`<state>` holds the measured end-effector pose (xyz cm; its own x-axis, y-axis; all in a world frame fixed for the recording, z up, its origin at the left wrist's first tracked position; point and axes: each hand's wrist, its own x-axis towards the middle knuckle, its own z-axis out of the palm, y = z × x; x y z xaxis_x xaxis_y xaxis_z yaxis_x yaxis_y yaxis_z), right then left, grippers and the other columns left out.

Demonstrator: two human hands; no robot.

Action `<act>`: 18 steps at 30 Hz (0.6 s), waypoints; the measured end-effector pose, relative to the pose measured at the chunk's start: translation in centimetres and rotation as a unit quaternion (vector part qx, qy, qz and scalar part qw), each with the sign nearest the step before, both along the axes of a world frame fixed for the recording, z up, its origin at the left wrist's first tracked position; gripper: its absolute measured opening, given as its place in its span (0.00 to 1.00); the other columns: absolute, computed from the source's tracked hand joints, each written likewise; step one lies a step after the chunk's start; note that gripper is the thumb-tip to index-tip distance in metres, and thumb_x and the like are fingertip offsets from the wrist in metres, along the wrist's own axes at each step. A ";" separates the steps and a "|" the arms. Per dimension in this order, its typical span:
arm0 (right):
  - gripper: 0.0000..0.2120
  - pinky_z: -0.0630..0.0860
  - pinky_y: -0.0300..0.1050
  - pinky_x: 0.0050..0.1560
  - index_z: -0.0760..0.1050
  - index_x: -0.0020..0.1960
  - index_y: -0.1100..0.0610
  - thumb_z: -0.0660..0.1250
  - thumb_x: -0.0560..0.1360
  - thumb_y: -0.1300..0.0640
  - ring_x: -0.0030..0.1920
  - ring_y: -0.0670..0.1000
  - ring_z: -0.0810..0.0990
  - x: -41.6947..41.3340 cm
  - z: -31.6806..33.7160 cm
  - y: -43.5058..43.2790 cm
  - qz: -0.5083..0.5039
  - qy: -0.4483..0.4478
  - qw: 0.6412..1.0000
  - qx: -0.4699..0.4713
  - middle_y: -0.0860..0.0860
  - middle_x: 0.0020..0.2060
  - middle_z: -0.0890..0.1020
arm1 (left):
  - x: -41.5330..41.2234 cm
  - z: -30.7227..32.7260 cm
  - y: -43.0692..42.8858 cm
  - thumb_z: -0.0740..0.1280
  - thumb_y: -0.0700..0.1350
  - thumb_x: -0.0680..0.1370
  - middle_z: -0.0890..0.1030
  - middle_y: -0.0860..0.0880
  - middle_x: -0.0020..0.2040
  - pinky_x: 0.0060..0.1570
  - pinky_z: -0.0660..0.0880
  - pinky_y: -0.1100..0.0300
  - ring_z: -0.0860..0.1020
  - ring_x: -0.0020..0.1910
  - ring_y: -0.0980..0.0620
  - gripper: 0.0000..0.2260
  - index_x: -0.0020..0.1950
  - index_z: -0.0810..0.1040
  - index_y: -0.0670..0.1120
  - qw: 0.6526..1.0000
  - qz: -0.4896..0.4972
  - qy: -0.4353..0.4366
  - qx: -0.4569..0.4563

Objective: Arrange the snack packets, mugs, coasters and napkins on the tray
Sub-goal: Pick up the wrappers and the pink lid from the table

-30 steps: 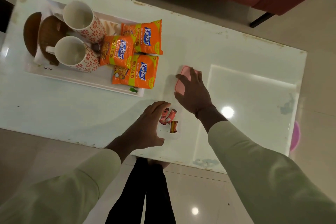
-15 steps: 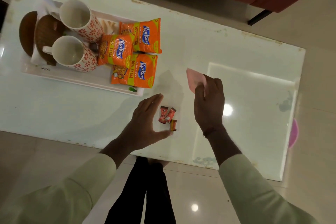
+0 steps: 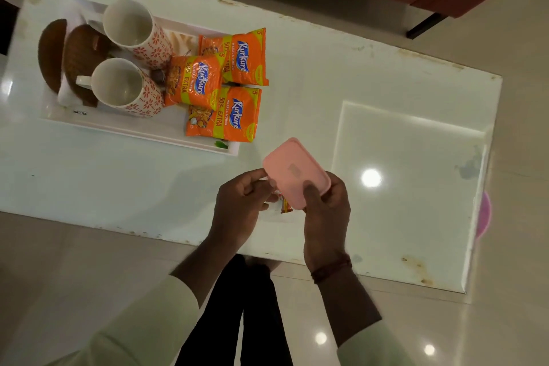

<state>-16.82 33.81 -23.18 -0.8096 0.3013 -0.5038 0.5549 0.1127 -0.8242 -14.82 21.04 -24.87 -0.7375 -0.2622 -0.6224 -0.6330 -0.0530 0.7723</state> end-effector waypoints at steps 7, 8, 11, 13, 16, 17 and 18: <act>0.13 0.75 0.28 0.36 0.75 0.58 0.46 0.69 0.75 0.55 0.37 0.38 0.79 2.4 -1.3 1.0 0.063 -0.059 0.993 0.082 0.44 0.40 0.82 | 0.6 0.0 -0.4 0.67 0.46 0.76 0.85 0.55 0.46 0.44 0.82 0.59 0.84 0.42 0.54 0.14 0.62 0.79 0.49 0.998 -0.017 -0.020 -0.061; 0.10 0.74 0.27 0.37 0.77 0.56 0.47 0.69 0.75 0.54 0.38 0.38 0.79 2.6 -1.5 1.2 0.069 -0.059 0.991 0.096 0.43 0.41 0.82 | 0.7 -0.1 -0.5 0.66 0.47 0.77 0.85 0.52 0.47 0.45 0.82 0.57 0.84 0.44 0.53 0.15 0.63 0.78 0.48 0.996 -0.038 -0.019 -0.084; 0.04 0.73 0.30 0.42 0.79 0.50 0.46 0.69 0.76 0.54 0.44 0.39 0.80 3.1 -2.3 1.5 0.066 -0.086 0.988 0.112 0.38 0.42 0.82 | 0.9 -0.5 -0.7 0.65 0.48 0.78 0.85 0.49 0.52 0.49 0.81 0.54 0.83 0.47 0.51 0.15 0.64 0.78 0.48 0.985 -0.087 -0.011 -0.150; 0.04 0.72 0.29 0.43 0.81 0.49 0.46 0.69 0.75 0.53 0.44 0.37 0.80 3.3 -2.7 1.6 0.068 -0.097 0.984 0.133 0.36 0.41 0.82 | 1.1 -0.8 -0.7 0.65 0.48 0.78 0.85 0.49 0.53 0.52 0.80 0.57 0.83 0.48 0.53 0.15 0.63 0.79 0.47 0.978 -0.105 -0.003 -0.182; 0.07 0.70 0.27 0.43 0.84 0.51 0.51 0.69 0.75 0.53 0.44 0.39 0.80 3.5 -3.4 1.5 0.075 -0.092 0.979 0.164 0.38 0.41 0.82 | 1.2 -1.4 -0.7 0.66 0.48 0.78 0.85 0.50 0.54 0.51 0.76 0.67 0.83 0.48 0.56 0.14 0.61 0.81 0.47 0.969 -0.108 0.002 -0.222; 0.08 0.70 0.28 0.44 0.84 0.52 0.52 0.69 0.75 0.53 0.45 0.40 0.80 3.5 -3.5 1.4 0.075 -0.090 0.979 0.170 0.39 0.42 0.82 | 1.2 -1.5 -0.7 0.67 0.48 0.77 0.85 0.51 0.53 0.49 0.74 0.69 0.83 0.48 0.56 0.14 0.61 0.81 0.46 0.968 -0.104 0.002 -0.229; 0.08 0.71 0.29 0.44 0.85 0.52 0.52 0.69 0.75 0.54 0.45 0.40 0.80 3.5 -3.7 1.3 0.074 -0.089 0.978 0.174 0.39 0.42 0.82 | 1.2 -1.6 -0.6 0.67 0.48 0.77 0.85 0.50 0.53 0.48 0.74 0.71 0.83 0.47 0.56 0.13 0.60 0.82 0.46 0.967 -0.099 0.001 -0.233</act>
